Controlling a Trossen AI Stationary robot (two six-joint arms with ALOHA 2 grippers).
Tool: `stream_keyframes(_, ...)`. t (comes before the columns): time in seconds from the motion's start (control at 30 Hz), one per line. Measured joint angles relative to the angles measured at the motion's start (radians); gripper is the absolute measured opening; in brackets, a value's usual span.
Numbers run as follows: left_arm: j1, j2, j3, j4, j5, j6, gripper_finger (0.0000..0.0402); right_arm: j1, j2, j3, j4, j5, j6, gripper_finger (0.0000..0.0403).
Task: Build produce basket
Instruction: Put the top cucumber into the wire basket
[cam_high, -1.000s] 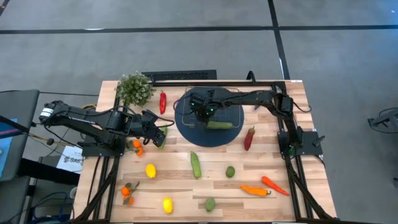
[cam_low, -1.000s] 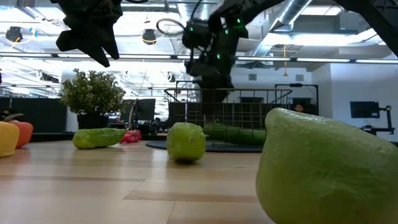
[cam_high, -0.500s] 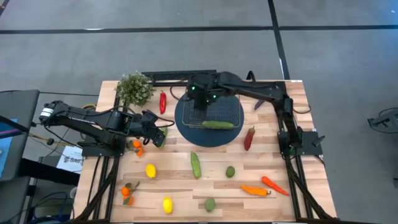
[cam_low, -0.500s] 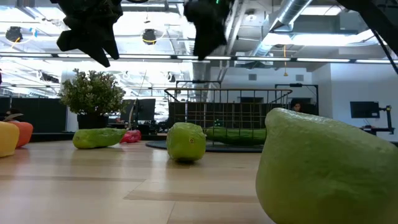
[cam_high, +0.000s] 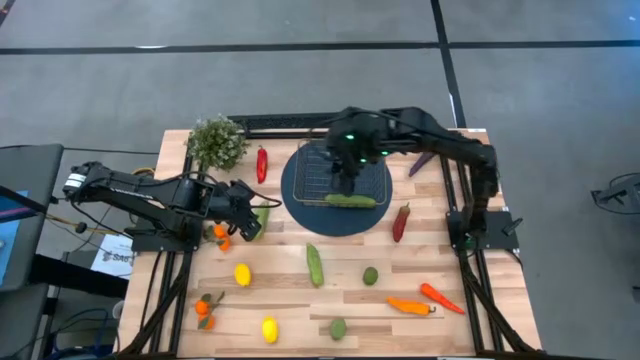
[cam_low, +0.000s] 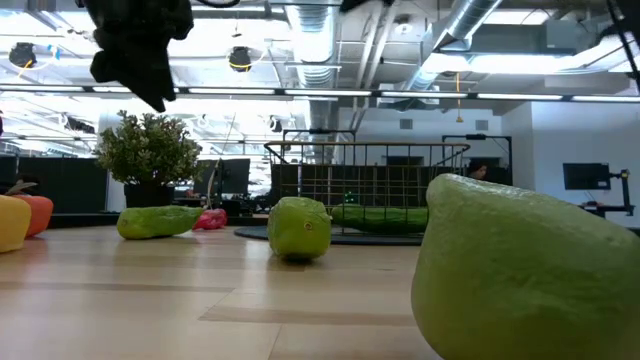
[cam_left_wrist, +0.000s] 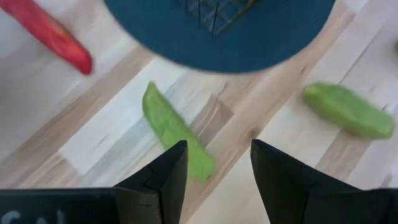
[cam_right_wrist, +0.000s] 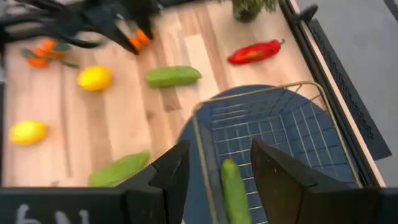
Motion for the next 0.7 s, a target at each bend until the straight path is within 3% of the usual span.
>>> stream_keyframes(0.4, 0.006, 0.024, -0.028, -0.064, 0.017, -0.072, 0.0208, 0.13, -0.131, 0.0, -0.038, 0.03, 0.098, 0.0174)
stream_keyframes(0.7, 0.064, 0.2, -0.055, -0.017, 0.095, -0.091, 0.0239, 0.207, -0.14, 0.0, -0.07, 0.03, 0.125, 0.0189)
